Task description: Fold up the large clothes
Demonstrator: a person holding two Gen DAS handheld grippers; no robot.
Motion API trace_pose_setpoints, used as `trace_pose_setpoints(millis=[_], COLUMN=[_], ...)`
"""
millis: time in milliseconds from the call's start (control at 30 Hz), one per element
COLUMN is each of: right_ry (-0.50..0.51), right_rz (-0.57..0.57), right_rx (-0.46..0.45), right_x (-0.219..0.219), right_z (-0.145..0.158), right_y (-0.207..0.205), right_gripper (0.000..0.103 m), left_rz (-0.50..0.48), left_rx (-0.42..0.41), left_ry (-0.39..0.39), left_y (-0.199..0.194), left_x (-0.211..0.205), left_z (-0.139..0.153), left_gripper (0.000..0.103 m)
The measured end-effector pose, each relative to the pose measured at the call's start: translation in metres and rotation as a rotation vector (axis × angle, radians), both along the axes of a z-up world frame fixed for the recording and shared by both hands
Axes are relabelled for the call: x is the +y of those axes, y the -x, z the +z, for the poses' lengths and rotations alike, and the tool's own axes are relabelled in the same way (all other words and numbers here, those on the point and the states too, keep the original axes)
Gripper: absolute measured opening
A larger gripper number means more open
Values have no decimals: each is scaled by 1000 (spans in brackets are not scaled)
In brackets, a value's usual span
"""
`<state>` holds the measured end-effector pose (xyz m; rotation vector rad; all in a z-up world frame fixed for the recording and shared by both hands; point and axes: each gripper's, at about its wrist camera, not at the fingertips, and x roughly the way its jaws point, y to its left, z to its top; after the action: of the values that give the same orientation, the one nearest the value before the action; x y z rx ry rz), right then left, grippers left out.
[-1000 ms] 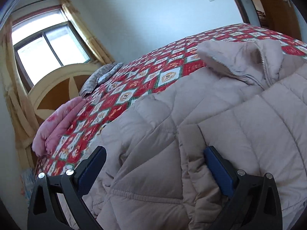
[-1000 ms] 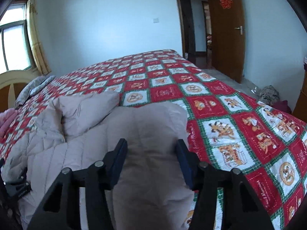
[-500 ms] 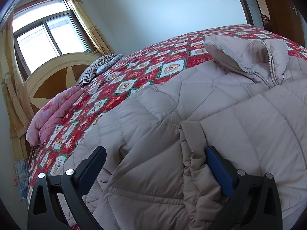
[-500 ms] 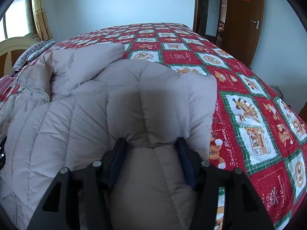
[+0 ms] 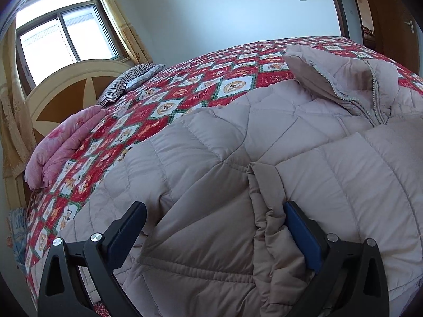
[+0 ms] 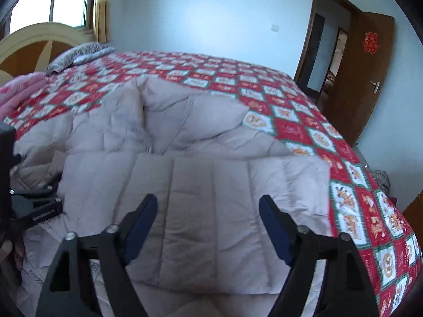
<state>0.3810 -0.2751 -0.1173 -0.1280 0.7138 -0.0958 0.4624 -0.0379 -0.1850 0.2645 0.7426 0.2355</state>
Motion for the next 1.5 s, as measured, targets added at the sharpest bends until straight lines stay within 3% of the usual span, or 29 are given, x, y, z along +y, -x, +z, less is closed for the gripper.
trace_pose_setpoints(millis=[100, 300, 533, 667, 800, 900, 1067, 1300, 1400, 1500], right_ry=[-51, -64, -55, -50, -13, 19, 27, 39, 41, 43], right_rz=[-6, -9, -12, -15, -24, -30, -33, -35, -36, -36], right_rx=[89, 97, 99, 94, 101, 104, 101, 90, 88, 85], right_x=[-6, -7, -2, -2, 3, 7, 8, 8, 9, 9], right_z=[-28, -45, -45, -46, -47, -48, -48, -47, -47, -47], right_y=[-14, -17, -17, -16, -18, -19, -18, -16, -17, -16], right_gripper=[70, 72, 73, 73, 74, 74, 74, 75, 75, 75], left_rz=[-1, -5, -8, -24, -16, 32, 121, 402, 474, 490], left_rx=[0, 0, -10, -6, -63, -95, -75, -49, -56, -49], left_ry=[2, -1, 6, 33, 15, -31, -93, -117, -89, 44], left_y=[0, 1, 4, 17, 43, 57, 80, 147, 178, 198], left_x=[0, -2, -1, 11, 36, 70, 139, 274, 314, 338], left_z=[0, -1, 4, 20, 46, 57, 55, 43, 40, 34], left_gripper=[102, 102, 102, 102, 102, 102, 102, 102, 102, 102])
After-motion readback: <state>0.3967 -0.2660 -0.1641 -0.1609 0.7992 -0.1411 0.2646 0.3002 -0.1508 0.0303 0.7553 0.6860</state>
